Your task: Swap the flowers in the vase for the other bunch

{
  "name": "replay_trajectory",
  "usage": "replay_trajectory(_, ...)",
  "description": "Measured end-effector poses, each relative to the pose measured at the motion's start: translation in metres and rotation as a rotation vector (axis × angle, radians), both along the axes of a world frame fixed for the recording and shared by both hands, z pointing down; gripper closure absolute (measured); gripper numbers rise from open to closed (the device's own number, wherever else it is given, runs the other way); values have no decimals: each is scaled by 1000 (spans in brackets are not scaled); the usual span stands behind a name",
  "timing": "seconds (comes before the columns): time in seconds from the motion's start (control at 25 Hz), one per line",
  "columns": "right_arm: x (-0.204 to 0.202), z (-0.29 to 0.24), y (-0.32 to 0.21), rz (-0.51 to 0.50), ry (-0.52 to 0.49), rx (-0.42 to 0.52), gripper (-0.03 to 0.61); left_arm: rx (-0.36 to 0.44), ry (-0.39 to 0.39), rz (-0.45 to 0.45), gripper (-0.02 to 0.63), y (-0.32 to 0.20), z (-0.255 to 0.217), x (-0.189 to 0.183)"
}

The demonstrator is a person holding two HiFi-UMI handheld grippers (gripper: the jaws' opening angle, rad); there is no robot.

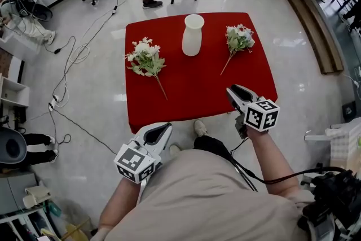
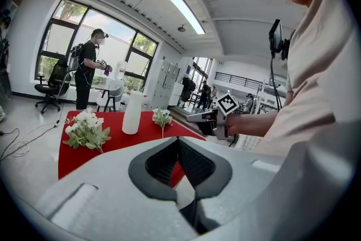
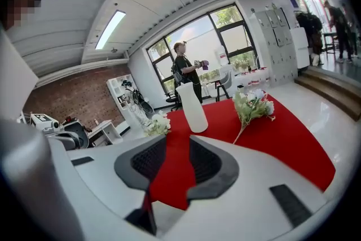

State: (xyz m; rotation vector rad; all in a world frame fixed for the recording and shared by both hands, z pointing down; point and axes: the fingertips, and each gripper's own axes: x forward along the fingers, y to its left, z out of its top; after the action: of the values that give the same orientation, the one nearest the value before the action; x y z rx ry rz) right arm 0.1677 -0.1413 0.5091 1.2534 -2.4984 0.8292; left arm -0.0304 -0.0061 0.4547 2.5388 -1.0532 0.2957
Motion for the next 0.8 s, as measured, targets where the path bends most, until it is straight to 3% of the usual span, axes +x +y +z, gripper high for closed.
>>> replay_trajectory(0.48,97,49,-143,161,-85,-153,344,17,-65,-65,606,-80,-11,35)
replay_trajectory(0.8,137,88,-219,235,-207,-319,314,-4,-89,-131,606,-113,-16,55)
